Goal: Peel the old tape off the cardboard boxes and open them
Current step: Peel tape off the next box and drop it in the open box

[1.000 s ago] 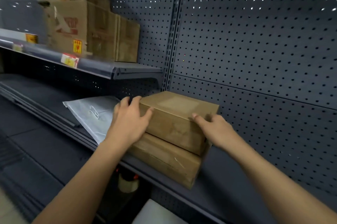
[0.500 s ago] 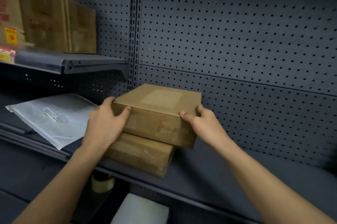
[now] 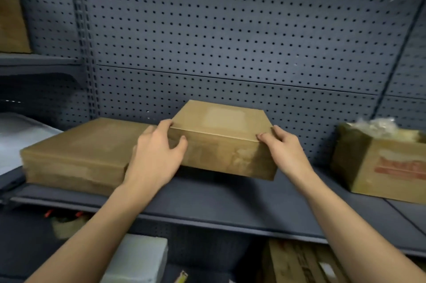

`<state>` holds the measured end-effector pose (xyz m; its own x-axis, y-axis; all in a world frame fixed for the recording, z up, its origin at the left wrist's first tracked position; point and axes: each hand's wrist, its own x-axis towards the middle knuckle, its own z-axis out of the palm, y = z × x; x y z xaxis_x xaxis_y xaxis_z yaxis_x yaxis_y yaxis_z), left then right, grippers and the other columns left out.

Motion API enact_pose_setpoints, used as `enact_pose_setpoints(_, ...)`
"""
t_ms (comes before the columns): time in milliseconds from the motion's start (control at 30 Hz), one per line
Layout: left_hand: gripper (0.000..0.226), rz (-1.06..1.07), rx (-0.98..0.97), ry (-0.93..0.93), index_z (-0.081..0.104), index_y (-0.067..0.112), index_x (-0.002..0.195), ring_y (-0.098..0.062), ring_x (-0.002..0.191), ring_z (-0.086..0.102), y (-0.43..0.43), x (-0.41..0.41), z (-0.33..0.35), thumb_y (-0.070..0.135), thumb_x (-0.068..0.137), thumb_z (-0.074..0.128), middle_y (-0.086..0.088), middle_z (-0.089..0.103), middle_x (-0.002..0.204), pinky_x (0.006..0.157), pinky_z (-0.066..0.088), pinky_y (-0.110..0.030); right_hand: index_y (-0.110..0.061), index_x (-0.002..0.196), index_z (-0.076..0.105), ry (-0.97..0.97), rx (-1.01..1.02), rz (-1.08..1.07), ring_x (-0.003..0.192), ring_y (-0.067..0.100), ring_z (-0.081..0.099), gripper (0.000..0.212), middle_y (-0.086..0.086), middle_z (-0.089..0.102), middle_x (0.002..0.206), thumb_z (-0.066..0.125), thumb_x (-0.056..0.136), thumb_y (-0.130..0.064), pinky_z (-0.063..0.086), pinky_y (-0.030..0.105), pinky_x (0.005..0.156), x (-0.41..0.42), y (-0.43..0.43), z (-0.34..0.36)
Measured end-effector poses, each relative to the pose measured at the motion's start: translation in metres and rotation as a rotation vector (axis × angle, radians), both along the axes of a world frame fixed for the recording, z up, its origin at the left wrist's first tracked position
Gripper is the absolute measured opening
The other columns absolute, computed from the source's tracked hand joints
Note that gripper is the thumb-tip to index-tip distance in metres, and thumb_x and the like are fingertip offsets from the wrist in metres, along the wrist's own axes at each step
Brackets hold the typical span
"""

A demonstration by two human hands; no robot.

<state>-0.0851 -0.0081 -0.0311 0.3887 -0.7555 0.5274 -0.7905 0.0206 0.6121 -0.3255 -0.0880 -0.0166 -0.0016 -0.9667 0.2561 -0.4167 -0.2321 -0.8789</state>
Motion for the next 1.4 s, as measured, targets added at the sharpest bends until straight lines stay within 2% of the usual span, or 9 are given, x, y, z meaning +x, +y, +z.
enact_pose_setpoints(200,0.048,-0.071,0.161,-0.059,0.047,0.028,0.139,-0.023,0.091,0.051,-0.013,-0.057,-0.041,0.045,0.095,0.055,-0.001,0.046,0.109,0.077,0.037,-0.032,-0.025,0.154,0.034,0.033,0.071,-0.036,0.136,0.017,0.043,0.069,-0.007,0.042,0.153,0.061,0.093,-0.044,0.037,0.03,0.1,-0.063,-0.008,-0.04)
enact_pose_setpoints(367,0.055,-0.007,0.315,-0.268,0.046,0.033,0.125,-0.032,0.102,0.055,-0.019,-0.074,-0.056,0.072,0.088,0.04,-0.002,0.045,0.111,0.071,0.04,-0.037,-0.032,0.153,0.035,0.111,0.11,0.009,0.138,0.02,0.043,0.066,-0.007,0.045,0.151,0.059,0.094,-0.049,0.04,0.034,0.103,-0.087,-0.015,-0.069)
enact_pose_setpoints(500,0.077,0.016,0.238,-0.498,0.063,0.024,0.109,-0.034,0.117,0.043,-0.041,-0.076,-0.033,0.083,0.081,0.023,-0.008,0.046,0.12,0.093,0.044,-0.045,-0.034,0.151,0.038,0.171,0.063,0.039,0.144,0.019,0.034,0.062,-0.009,0.043,0.152,0.055,0.095,-0.054,0.033,0.035,0.111,-0.092,-0.016,-0.076)
enact_pose_setpoints(567,0.081,-0.105,0.279,-0.556,0.065,0.025,0.119,-0.03,0.129,0.04,-0.061,-0.085,-0.022,0.08,0.081,0.019,-0.005,0.049,0.135,0.109,0.035,-0.046,-0.036,0.147,0.045,0.174,0.01,0.053,0.148,0.015,0.025,0.056,-0.006,0.035,0.158,0.051,0.095,-0.056,0.025,0.033,0.117,-0.092,-0.014,-0.081)
enact_pose_setpoints(667,0.071,-0.256,0.485,-0.529,0.038,0.045,0.147,-0.022,0.146,0.026,-0.083,-0.102,-0.03,0.079,0.088,0.016,0.009,0.03,0.16,0.117,0.024,-0.041,-0.034,0.134,0.061,0.235,-0.142,-0.006,0.145,0.012,0.023,0.047,-0.009,0.024,0.155,0.044,0.096,-0.055,0.019,0.022,0.11,-0.087,-0.01,-0.093)
enact_pose_setpoints(767,0.065,-0.246,0.522,-0.538,0.02,0.056,0.15,-0.016,0.15,0.017,-0.088,-0.104,-0.042,0.076,0.089,0.012,0.019,0.016,0.163,0.119,0.017,-0.039,-0.034,0.129,0.065,0.326,-0.32,-0.098,0.129,0.014,0.044,0.051,-0.013,0.042,0.136,0.033,0.098,-0.059,0.033,0.023,0.098,-0.081,-0.004,-0.103)
enact_pose_setpoints(833,0.063,-0.252,0.524,-0.528,0.019,0.057,0.15,-0.015,0.15,0.015,-0.087,-0.101,-0.039,0.074,0.09,0.014,0.02,0.015,0.162,0.118,0.017,-0.038,-0.036,0.135,0.059,0.394,-0.338,-0.123,0.129,0.012,0.046,0.053,-0.016,0.043,0.14,0.026,0.101,-0.061,0.037,0.026,0.097,-0.079,0.001,-0.106)
enact_pose_setpoints(1100,0.06,-0.249,0.502,-0.521,0.02,0.056,0.15,-0.015,0.149,0.018,-0.084,-0.102,-0.04,0.073,0.092,0.015,0.021,0.018,0.161,0.116,0.019,-0.038,-0.041,0.145,0.04,0.525,-0.261,-0.106,0.132,0.007,0.04,0.088,-0.025,0.022,0.152,0.045,0.066,-0.078,0.039,0.029,0.103,-0.075,0.014,-0.104)
enact_pose_setpoints(1400,0.061,-0.246,0.475,-0.501,0.025,0.058,0.147,-0.015,0.146,0.024,-0.081,-0.102,-0.041,0.075,0.089,0.016,0.024,0.024,0.159,0.114,0.023,-0.038,-0.036,0.145,0.041,0.514,-0.279,-0.184,0.13,0.013,0.045,0.083,-0.019,0.023,0.149,0.066,0.071,-0.063,0.038,0.029,0.1,-0.064,0.021,-0.112)
